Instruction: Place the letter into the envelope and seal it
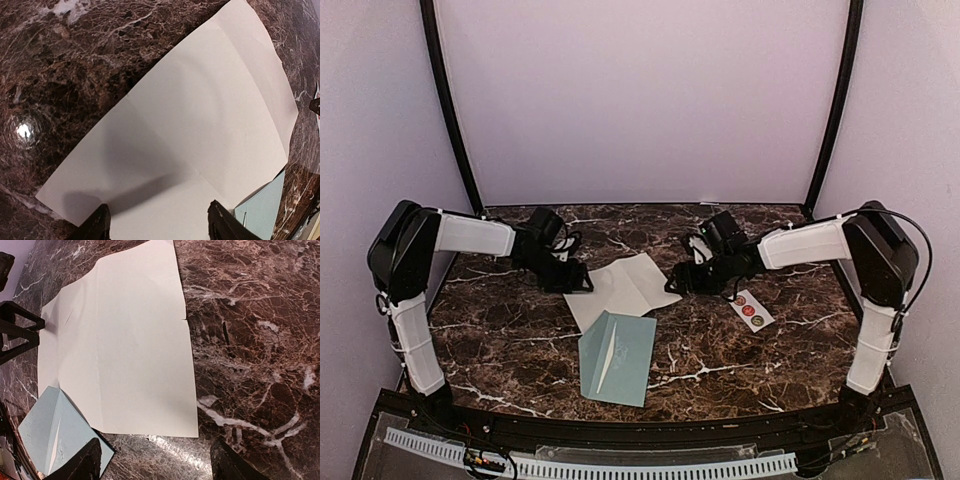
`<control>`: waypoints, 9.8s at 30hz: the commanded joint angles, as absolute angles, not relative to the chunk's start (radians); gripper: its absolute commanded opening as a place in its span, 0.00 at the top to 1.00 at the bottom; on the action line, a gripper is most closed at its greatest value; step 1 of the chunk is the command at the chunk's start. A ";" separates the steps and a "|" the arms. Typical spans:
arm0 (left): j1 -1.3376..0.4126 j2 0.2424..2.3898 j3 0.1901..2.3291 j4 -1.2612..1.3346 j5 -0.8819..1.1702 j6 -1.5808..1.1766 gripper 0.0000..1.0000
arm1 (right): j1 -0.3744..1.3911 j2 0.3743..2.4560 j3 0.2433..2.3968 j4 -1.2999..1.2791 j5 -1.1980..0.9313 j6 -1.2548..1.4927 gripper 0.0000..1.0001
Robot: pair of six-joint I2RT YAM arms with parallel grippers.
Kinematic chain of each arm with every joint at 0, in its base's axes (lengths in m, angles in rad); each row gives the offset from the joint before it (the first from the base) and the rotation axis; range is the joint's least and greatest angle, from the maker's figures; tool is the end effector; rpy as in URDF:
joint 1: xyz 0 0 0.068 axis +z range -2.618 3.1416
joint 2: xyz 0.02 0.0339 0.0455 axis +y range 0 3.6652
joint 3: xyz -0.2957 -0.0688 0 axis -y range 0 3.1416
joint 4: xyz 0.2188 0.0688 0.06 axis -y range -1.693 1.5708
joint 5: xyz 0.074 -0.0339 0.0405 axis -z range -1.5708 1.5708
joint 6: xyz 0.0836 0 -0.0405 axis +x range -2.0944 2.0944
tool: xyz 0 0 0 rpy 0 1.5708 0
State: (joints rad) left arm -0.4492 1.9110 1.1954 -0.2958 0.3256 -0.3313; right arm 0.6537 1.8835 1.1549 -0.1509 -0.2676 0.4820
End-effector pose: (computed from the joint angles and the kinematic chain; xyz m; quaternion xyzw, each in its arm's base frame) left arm 0.3527 -0.1997 0.1641 0.1005 0.9441 -0.2477 0.1927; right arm 0.3142 0.2685 0.1748 -0.1250 0.9251 0.2864 0.2156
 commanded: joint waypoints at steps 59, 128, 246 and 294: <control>-0.446 1.979 1.180 -0.280 0.418 -0.359 0.47 | 0.819 1.892 1.265 -0.029 -0.203 0.403 0.16; -0.445 1.429 1.062 -0.096 0.240 -0.203 0.19 | 0.845 1.811 1.365 -0.237 -0.025 0.323 1.00; -0.643 1.286 0.819 0.804 0.807 -1.037 0.25 | 0.881 1.429 0.935 0.580 -0.627 0.578 1.00; -0.724 1.261 0.918 0.314 0.922 -0.463 1.00 | 0.890 1.524 1.057 0.519 -0.810 0.595 0.59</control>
